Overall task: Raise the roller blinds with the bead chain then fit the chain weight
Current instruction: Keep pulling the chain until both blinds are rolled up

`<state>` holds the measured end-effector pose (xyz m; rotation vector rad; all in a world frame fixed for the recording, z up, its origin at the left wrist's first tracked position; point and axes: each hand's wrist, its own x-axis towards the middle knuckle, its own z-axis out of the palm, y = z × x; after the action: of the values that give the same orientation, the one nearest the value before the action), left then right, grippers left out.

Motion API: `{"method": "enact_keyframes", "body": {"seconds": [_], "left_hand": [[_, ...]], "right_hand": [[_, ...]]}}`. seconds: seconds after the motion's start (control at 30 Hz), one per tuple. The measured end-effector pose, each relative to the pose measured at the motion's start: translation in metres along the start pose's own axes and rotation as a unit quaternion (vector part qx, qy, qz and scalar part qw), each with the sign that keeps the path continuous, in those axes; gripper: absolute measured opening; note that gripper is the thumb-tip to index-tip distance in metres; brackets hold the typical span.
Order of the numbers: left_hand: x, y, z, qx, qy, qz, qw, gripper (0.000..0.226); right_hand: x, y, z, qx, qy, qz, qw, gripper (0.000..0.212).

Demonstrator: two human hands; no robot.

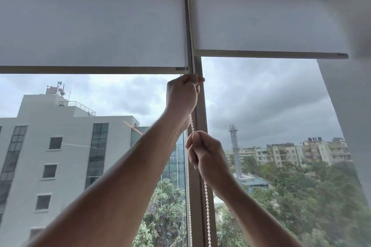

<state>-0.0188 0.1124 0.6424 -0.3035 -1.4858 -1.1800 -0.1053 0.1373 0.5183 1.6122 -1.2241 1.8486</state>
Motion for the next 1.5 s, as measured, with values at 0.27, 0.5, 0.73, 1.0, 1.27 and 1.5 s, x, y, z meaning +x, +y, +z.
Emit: {"method": "enact_keyframes", "body": {"seconds": [0.27,0.5,0.73,1.0,1.27,1.5], "left_hand": [[-0.027,-0.023,-0.005,0.028,0.013,0.030,0.999,0.032],[-0.075,-0.065,-0.022,0.022,-0.003,0.018,1.000,0.036],[-0.113,-0.094,-0.036,0.020,-0.034,0.010,0.999,0.033],[-0.103,-0.109,-0.058,0.028,-0.094,-0.059,0.993,0.028],[-0.031,-0.049,-0.039,-0.017,-0.001,-0.023,1.000,0.049],[0.014,0.018,-0.007,0.025,-0.028,0.023,0.999,0.029]], "right_hand": [[0.051,-0.025,-0.024,0.127,-0.027,0.125,0.984,0.056],[0.109,-0.082,-0.018,0.203,-0.013,0.133,0.970,0.043],[0.116,-0.088,0.008,0.201,0.068,0.170,0.962,0.037],[0.089,-0.060,0.012,0.119,0.105,0.038,0.987,0.040],[0.065,-0.052,0.011,0.062,0.114,-0.020,0.991,0.043],[0.038,-0.036,0.008,0.047,0.106,-0.028,0.993,0.043]]}}
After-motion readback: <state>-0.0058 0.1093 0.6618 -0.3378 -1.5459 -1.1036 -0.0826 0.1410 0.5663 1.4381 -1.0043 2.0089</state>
